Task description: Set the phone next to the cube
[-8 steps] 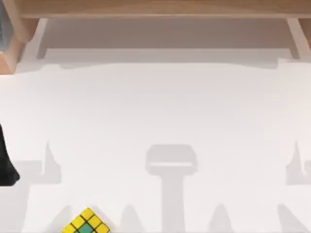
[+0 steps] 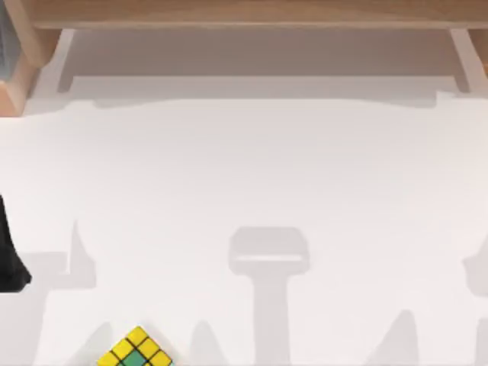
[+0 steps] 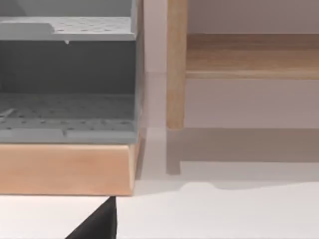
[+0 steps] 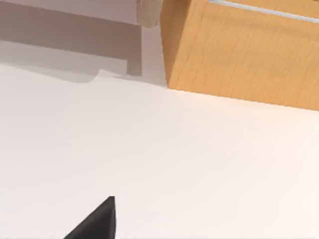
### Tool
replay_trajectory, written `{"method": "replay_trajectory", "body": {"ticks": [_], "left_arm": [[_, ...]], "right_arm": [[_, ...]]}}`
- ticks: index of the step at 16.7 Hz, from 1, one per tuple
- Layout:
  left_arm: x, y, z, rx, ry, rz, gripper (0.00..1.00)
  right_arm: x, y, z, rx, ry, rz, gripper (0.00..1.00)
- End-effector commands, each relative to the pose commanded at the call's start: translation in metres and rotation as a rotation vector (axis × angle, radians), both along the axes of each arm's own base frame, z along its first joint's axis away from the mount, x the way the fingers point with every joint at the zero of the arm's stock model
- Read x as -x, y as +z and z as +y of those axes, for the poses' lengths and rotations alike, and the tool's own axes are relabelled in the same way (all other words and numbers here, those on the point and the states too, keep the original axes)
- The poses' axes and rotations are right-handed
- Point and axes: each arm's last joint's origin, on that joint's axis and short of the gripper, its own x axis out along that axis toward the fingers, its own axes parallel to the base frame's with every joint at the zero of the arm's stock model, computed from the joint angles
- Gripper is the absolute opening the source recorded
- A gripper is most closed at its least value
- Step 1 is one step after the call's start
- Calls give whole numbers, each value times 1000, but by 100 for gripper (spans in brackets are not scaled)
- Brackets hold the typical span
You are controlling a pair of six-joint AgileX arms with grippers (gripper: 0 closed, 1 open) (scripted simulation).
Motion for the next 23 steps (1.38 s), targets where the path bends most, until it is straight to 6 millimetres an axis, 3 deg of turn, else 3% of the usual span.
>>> {"method": "replay_trajectory", "body": {"ticks": [5, 11, 16, 23], "left_arm": [[0, 0, 0, 0, 0, 0, 100], [0, 0, 0, 0, 0, 0, 100], [0, 0, 0, 0, 0, 0, 100], [0, 0, 0, 0, 0, 0, 100]], "right_arm": [[-20, -2, -26, 181, -4, 553, 100], [-41, -17, -68, 171, 197, 1127, 100], [-49, -21, -93, 119, 338, 1299, 100], [-50, -23, -94, 116, 351, 1309, 100]]}}
